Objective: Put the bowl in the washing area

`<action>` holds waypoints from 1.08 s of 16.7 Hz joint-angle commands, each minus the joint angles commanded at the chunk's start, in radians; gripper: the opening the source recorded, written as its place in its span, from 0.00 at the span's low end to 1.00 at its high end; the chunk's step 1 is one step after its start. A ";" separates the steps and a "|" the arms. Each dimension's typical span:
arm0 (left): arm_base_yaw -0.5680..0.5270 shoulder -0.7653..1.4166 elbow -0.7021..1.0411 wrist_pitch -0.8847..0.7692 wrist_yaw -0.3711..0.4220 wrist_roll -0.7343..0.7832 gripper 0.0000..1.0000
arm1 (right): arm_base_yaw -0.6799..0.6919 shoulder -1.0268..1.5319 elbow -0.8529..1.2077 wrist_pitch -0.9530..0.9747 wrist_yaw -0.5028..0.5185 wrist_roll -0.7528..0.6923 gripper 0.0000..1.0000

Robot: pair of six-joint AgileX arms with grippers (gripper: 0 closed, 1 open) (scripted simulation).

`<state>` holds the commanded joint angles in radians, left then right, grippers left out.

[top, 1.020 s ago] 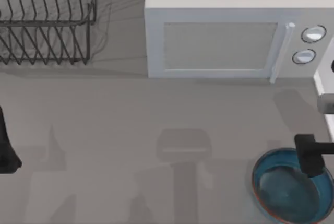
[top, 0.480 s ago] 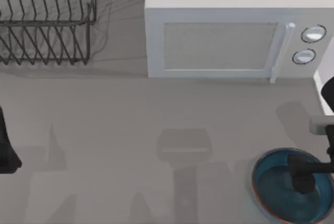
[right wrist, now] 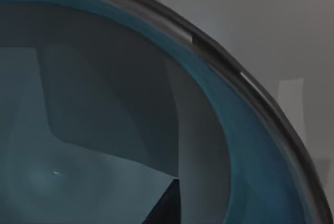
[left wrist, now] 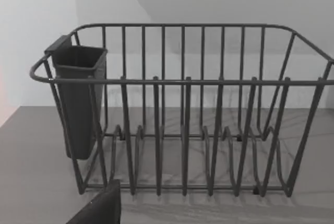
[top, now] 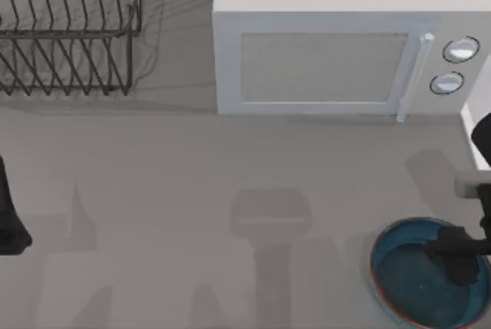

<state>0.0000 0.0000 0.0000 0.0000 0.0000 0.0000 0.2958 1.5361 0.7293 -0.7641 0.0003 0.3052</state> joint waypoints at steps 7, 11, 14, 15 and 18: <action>0.000 0.000 0.000 0.000 0.000 0.000 1.00 | 0.000 0.000 0.000 0.000 0.000 0.000 0.00; 0.000 0.000 0.000 0.000 0.000 0.000 1.00 | 0.000 0.000 0.000 0.000 0.000 0.000 0.00; 0.000 0.000 0.000 0.000 0.000 0.000 1.00 | 0.000 0.000 0.000 0.000 0.000 0.000 0.00; 0.000 0.000 0.000 0.000 0.000 0.000 1.00 | 0.000 -0.002 0.001 -0.001 0.001 0.000 0.00; 0.000 0.000 0.000 0.000 0.000 0.000 1.00 | 0.000 -0.007 0.039 -0.040 0.001 0.001 0.00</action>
<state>0.0000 0.0000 0.0000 0.0000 0.0000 0.0000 0.2962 1.5295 0.7683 -0.8040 0.0015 0.3063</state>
